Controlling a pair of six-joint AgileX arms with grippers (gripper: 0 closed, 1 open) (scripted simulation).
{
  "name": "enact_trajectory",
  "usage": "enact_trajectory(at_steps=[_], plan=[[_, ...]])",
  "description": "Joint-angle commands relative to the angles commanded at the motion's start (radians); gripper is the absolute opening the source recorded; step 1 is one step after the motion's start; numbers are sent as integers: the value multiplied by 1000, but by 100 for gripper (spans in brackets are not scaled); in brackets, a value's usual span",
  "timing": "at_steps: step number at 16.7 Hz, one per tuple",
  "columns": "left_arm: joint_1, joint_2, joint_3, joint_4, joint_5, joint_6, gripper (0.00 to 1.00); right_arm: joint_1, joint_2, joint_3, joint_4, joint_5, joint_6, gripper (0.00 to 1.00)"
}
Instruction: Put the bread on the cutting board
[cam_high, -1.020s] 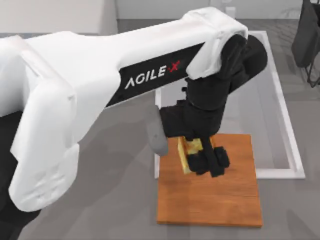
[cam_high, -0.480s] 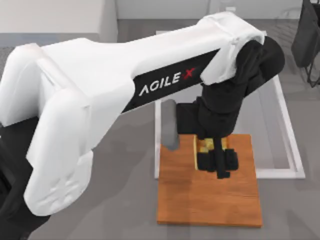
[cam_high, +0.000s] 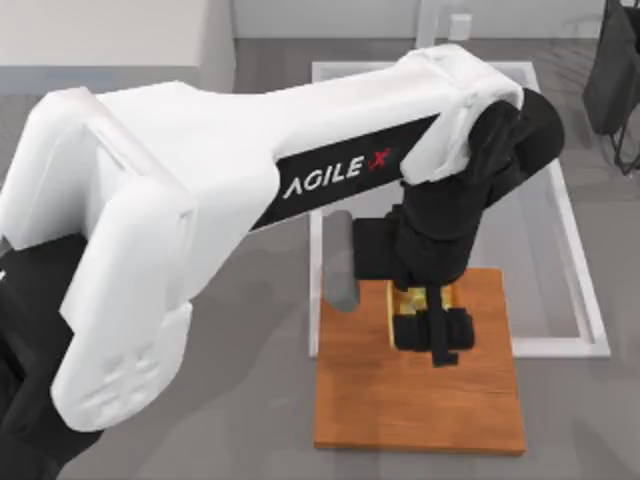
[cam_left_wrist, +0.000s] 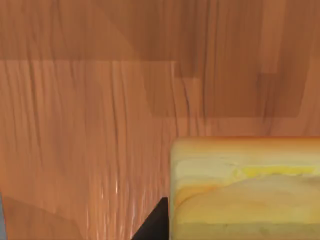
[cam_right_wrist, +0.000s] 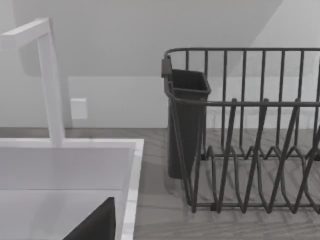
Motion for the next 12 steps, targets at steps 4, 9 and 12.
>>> enact_trajectory(at_steps=[4, 9, 12], plan=[[-2, 6, -36, 44, 0, 0, 0, 0, 0, 0, 0, 0, 0, 100], [-4, 17, -80, 99, -1, 2, 0, 0, 0, 0, 0, 0, 0, 100], [-4, 18, -81, 99, -1, 2, 0, 0, 0, 0, 0, 0, 0, 100]])
